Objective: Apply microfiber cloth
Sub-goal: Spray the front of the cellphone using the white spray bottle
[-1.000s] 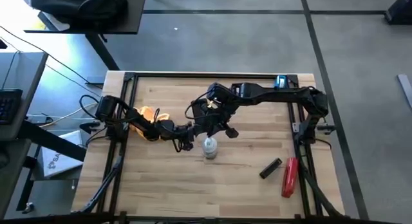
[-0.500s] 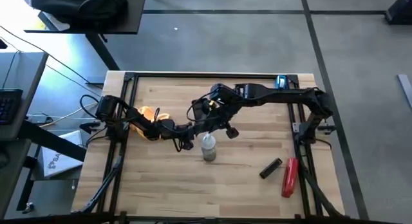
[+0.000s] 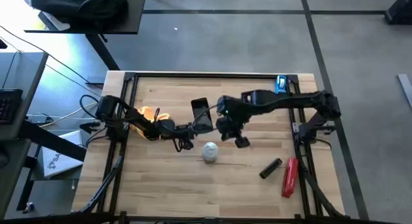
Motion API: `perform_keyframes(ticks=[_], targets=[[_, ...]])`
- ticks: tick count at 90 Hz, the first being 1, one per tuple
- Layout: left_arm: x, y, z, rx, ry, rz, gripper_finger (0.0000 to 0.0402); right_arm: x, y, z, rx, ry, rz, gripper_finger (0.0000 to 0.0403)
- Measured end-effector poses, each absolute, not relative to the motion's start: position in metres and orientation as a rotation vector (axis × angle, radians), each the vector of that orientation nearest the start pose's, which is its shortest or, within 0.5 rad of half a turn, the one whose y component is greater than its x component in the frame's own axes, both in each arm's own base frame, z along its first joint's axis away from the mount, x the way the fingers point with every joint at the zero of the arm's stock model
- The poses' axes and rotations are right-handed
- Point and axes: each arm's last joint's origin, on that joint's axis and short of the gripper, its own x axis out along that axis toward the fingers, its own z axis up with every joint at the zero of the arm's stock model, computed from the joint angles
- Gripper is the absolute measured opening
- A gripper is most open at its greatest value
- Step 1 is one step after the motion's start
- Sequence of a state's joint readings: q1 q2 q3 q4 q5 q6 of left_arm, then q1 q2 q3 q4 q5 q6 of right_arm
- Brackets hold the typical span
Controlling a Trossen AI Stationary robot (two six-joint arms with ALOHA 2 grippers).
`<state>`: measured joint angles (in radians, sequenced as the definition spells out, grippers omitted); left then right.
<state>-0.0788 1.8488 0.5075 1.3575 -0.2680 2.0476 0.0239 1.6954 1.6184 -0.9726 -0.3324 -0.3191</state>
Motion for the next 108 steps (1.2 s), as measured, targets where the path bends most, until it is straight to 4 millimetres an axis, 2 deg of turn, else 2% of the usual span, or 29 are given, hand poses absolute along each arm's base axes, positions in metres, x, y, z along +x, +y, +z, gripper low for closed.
perform_keyframes(ticks=[13,23,30,45,63,76,84,100,108], targets=[[0.302,-0.017,0.134,2.025,0.179,0.132,0.0008,0.344,0.027,0.338,-0.132,0.911,0.430,0.0000],[0.302,-0.018,0.134,2.017,0.174,0.128,0.0008,0.348,0.041,0.345,-0.082,0.841,0.467,0.0000],[0.303,-0.018,0.135,2.017,0.172,0.130,0.0008,0.355,0.054,0.340,-0.033,0.828,0.506,0.0000],[0.303,-0.019,0.135,2.015,0.162,0.134,0.0008,0.372,0.081,0.314,0.048,0.890,0.514,0.0000],[0.303,-0.019,0.135,1.963,0.167,0.142,0.0008,0.381,0.103,0.314,0.098,0.821,0.448,0.0000],[0.303,-0.019,0.135,1.950,0.183,0.154,0.0008,0.378,0.108,0.314,0.117,0.833,0.327,0.0000],[0.303,-0.019,0.135,1.925,0.183,0.157,0.0008,0.374,0.106,0.310,0.141,0.902,0.276,0.0000],[0.302,-0.026,0.135,1.930,0.181,0.155,0.0008,0.359,0.108,0.307,0.124,1.023,0.260,0.0000],[0.301,-0.029,0.135,1.956,0.241,0.193,0.0008,0.362,0.110,0.299,0.115,1.056,0.255,0.0000]])
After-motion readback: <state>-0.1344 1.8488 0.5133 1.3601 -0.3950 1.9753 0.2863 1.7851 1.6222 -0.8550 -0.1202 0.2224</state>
